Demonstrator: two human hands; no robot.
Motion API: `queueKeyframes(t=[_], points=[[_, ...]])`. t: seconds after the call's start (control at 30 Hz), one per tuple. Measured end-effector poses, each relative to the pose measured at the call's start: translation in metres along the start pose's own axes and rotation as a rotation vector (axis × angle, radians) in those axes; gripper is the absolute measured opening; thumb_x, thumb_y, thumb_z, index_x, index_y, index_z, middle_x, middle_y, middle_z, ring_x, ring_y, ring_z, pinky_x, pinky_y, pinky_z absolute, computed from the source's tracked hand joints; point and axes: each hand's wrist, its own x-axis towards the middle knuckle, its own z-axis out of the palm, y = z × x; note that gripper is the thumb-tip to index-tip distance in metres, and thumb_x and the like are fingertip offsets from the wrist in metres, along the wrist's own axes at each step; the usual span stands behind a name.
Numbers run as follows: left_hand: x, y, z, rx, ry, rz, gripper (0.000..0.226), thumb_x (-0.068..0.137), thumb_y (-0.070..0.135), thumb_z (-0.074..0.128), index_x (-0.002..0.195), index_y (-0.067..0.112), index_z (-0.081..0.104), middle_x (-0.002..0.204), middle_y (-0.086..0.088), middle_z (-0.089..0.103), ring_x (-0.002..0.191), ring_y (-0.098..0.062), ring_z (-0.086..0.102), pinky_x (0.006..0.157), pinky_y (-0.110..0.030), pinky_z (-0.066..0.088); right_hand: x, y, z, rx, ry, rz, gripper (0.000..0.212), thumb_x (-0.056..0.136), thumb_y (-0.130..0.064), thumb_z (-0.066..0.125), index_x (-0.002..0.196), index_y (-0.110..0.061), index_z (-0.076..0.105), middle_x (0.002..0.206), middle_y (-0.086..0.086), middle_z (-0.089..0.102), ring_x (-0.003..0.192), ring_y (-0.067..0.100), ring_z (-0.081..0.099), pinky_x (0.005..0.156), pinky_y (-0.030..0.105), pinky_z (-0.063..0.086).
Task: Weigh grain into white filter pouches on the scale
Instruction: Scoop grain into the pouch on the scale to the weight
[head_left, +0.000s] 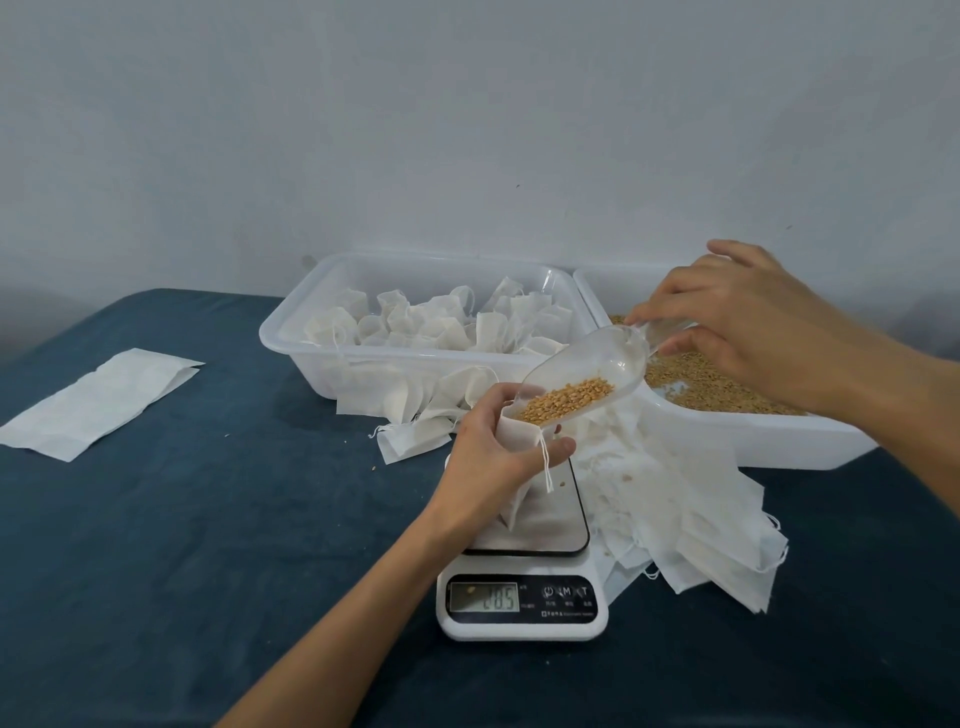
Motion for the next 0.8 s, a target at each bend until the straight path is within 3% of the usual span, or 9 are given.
queueKeyframes(t=[0.17,0.33,0.8], points=[[-0.0007,0.0004,-0.0002,0.004,0.0,-0.003,0.054,0.071,0.033,0.091,0.118,0.037,0.065,0.117,0.004,0.077,0.107,-0.017,0.075,0.092,-0.033,0.057,0.0001,0.0001,0.0016,0.0,0.0,-0.009,0.032,0.09,-0.017,0.072,0.121,-0.025,0.072,0.111,-0.001,0.07,0.108,0.028,0.062,0.118,0.048,0.023],[-0.0017,0.0021,-0.0011,-0.014,-0.001,-0.021,0.053,0.073,0.03,0.091,0.118,0.036,0.065,0.115,0.002,0.078,0.102,-0.013,0.077,0.078,-0.022,0.057,0.0001,0.0009,0.0026,0.001,0.009,-0.017,0.032,0.09,-0.017,0.07,0.121,-0.026,0.072,0.111,-0.001,0.07,0.108,0.027,0.062,0.119,0.048,0.022],[-0.0023,0.004,-0.0002,-0.043,-0.001,-0.036,0.052,0.077,0.019,0.09,0.121,0.029,0.064,0.116,0.001,0.078,0.105,-0.015,0.076,0.083,-0.023,0.057,0.0017,-0.0005,0.0023,-0.007,0.025,-0.024,0.032,0.088,-0.012,0.074,0.118,-0.023,0.074,0.107,0.001,0.071,0.105,0.03,0.062,0.118,0.05,0.023]])
